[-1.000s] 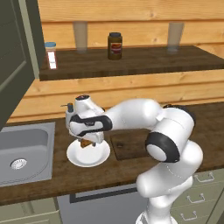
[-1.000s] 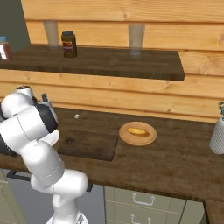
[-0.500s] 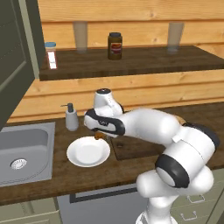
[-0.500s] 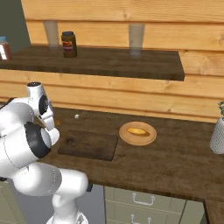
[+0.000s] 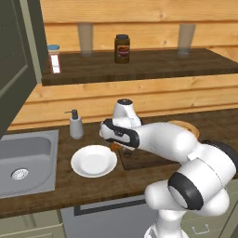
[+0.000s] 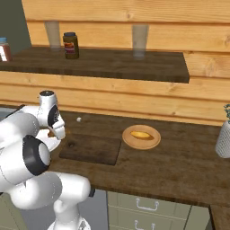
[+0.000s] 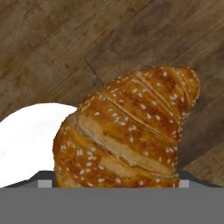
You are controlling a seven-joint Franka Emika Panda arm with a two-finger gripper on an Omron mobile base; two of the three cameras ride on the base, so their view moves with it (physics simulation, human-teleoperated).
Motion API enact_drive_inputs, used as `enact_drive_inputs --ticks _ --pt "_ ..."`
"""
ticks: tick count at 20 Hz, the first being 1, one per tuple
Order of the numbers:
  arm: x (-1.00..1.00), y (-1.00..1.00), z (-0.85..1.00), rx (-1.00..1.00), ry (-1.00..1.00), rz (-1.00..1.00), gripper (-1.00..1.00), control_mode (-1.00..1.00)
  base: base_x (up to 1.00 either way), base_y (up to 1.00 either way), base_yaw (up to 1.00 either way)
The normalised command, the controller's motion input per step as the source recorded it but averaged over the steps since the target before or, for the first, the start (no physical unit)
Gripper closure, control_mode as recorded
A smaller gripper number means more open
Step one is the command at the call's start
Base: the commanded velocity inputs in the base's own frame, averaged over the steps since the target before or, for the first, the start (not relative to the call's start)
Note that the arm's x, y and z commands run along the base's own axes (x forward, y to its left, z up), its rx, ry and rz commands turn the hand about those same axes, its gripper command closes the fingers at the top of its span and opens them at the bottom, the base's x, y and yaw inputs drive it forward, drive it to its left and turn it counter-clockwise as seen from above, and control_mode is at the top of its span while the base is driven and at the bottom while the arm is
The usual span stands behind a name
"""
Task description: From the different types of pastries on the counter, select a croissant and place it on the cutting board. Then retrieve a jar of jam from the cabinet and place it alongside the croissant on the cutting board.
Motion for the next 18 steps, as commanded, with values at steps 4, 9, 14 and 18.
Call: enact_drive_inputs --ticks 4,9,14,18 --pt "0.01 -0.72 -0.01 0.00 0.00 0.00 1.00 -1.00 0.00 0.00 0.00" --pt "0.03 -0.42 -0.06 0.00 0.00 -0.01 1.00 -1.00 0.00 0.00 0.00" --pt "0.01 -0.25 -0.10 0.00 0.00 0.00 1.00 -1.00 0.00 0.00 0.00" --pt "0.08 -0.51 -0.20 0.00 0.00 0.00 1.00 -1.00 0.00 0.00 0.00"
